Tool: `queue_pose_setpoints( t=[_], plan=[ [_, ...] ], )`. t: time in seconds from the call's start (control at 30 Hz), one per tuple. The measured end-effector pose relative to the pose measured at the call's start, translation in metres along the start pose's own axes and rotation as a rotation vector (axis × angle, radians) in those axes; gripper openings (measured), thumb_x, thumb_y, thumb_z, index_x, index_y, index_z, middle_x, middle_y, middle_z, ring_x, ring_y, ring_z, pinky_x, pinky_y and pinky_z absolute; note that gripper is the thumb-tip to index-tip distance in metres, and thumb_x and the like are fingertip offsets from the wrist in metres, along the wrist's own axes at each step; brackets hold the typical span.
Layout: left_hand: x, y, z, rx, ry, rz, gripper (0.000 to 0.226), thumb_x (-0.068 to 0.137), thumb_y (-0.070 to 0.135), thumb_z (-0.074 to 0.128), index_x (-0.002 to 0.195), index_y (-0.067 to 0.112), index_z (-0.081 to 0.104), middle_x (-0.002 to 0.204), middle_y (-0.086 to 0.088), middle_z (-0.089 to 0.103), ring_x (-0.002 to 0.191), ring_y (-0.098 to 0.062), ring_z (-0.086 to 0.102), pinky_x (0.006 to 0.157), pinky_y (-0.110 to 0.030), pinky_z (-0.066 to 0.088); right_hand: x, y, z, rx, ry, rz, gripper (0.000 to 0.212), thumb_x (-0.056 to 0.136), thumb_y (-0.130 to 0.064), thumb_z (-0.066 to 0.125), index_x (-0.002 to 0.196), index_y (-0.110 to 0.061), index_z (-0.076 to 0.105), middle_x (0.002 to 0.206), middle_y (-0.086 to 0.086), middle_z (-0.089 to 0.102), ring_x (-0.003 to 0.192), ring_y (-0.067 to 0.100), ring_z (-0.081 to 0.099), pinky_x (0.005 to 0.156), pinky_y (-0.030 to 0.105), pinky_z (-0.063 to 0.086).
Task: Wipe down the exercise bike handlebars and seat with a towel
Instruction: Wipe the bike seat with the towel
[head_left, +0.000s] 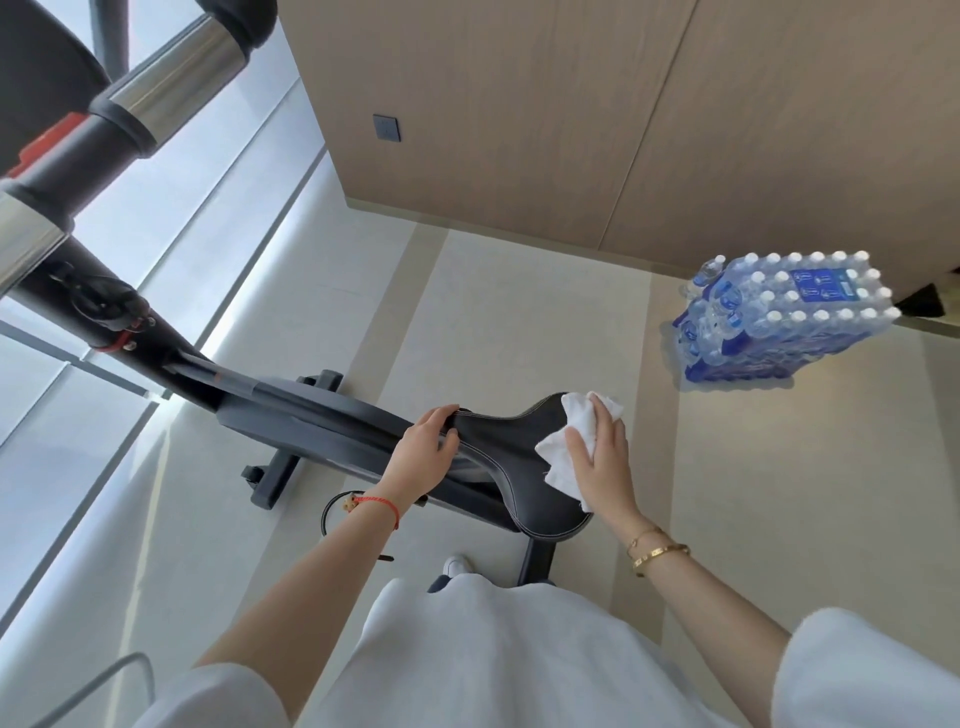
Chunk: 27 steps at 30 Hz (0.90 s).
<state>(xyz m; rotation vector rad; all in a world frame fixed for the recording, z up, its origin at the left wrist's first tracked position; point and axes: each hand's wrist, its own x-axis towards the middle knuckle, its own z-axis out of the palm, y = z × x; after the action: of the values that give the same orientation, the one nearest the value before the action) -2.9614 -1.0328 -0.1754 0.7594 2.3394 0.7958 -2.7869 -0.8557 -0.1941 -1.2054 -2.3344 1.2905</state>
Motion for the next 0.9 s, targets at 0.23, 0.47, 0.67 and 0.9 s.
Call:
queue_pose_setpoints(
  t=[0.23, 0.47, 0.67, 0.9],
  plan=[
    [0.000, -0.003, 0.000, 0.001, -0.014, 0.013, 0.043, 0.099, 0.021, 0.042, 0.142, 0.018, 0.044, 0.141, -0.002, 0.049, 0.102, -0.028, 0.061, 0.095, -0.032, 0.045, 0.036, -0.012, -0.011, 0.006, -0.087, 0.109, 0.037, 0.099, -0.042, 0.047, 0.128, -0.020, 0.048, 0.120, -0.004, 0.056, 0.117, 0.024, 0.053, 0.091, 0.033, 0.040],
    [0.000, -0.005, -0.005, 0.012, -0.052, 0.044, 0.044, 0.100, 0.022, 0.042, 0.143, 0.017, 0.042, 0.143, -0.003, 0.048, 0.119, -0.024, 0.055, 0.103, -0.035, 0.044, 0.007, -0.005, -0.005, -0.046, -0.023, -0.018, 0.046, 0.102, -0.037, 0.040, 0.144, -0.018, 0.035, 0.144, 0.004, 0.042, 0.132, 0.020, 0.041, 0.101, 0.021, 0.029],
    [0.001, -0.007, -0.004, 0.002, -0.055, 0.059, 0.044, 0.100, 0.022, 0.043, 0.144, 0.017, 0.042, 0.143, -0.002, 0.048, 0.112, -0.025, 0.059, 0.099, -0.033, 0.046, -0.046, 0.012, 0.012, -0.374, -0.008, -0.294, 0.063, 0.102, -0.049, 0.021, 0.155, -0.017, 0.016, 0.157, 0.008, 0.027, 0.149, 0.031, 0.011, 0.122, 0.034, 0.005],
    [0.000, -0.007, -0.005, -0.010, -0.045, 0.059, 0.043, 0.100, 0.020, 0.043, 0.143, 0.017, 0.043, 0.140, -0.003, 0.050, 0.091, -0.014, 0.055, 0.087, -0.022, 0.040, -0.046, -0.002, 0.025, -0.785, -0.076, -0.532, 0.057, 0.103, -0.044, 0.028, 0.152, -0.014, 0.030, 0.155, 0.014, 0.034, 0.149, 0.033, 0.016, 0.120, 0.051, 0.015]
  ],
)
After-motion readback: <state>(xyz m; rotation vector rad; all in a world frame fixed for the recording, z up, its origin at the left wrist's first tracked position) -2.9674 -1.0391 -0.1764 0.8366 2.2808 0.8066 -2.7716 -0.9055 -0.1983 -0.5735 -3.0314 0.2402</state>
